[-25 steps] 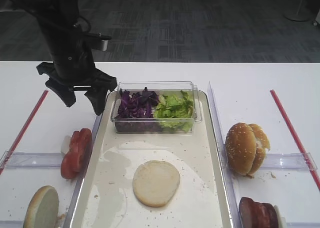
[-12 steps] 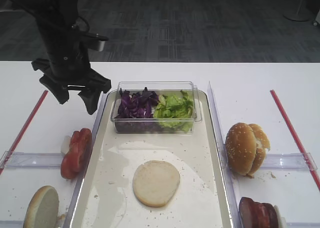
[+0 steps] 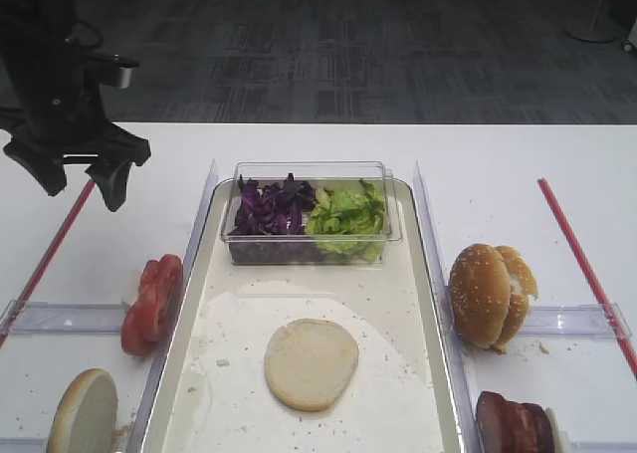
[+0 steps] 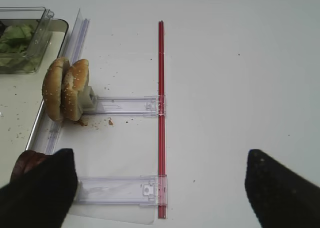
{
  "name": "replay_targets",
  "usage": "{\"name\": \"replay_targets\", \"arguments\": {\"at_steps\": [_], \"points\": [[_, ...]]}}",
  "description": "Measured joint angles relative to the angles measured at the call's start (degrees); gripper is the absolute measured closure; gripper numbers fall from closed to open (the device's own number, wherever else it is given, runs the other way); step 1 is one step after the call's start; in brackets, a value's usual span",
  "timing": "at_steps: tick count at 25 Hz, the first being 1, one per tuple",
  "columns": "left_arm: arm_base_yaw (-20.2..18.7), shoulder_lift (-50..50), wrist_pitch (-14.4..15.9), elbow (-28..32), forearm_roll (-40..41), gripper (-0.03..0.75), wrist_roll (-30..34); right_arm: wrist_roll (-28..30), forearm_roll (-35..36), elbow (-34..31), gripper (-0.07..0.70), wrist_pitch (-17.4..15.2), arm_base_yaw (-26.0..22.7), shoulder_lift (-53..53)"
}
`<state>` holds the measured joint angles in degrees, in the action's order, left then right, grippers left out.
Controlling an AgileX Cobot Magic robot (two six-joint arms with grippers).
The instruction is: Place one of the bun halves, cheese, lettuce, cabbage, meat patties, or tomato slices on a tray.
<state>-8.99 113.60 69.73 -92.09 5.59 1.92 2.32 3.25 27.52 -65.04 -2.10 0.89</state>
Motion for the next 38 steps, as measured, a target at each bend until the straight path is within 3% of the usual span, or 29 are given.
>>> {"name": "replay_targets", "arguments": {"at_steps": [10, 26, 31, 38], "points": [[5.77, 0.0, 0.0, 0.0, -0.14, 0.223, 0.72, 0.0, 0.0, 0.0, -0.06, 0.0, 0.0, 0.0], [6.31, -4.02, 0.12, 2.14, -1.31, 0.223, 1.91, 0.0, 0.0, 0.0, -0.06, 0.0, 0.0, 0.0], [6.31, -10.72, 0.12, 6.18, -1.3, 0.223, 1.91, 0.0, 0.0, 0.0, -0.06, 0.0, 0.0, 0.0], [6.31, -21.83, 0.33, 16.96, -0.82, 0.221, 1.75, 0.0, 0.0, 0.0, -0.06, 0.0, 0.0, 0.0]]}}
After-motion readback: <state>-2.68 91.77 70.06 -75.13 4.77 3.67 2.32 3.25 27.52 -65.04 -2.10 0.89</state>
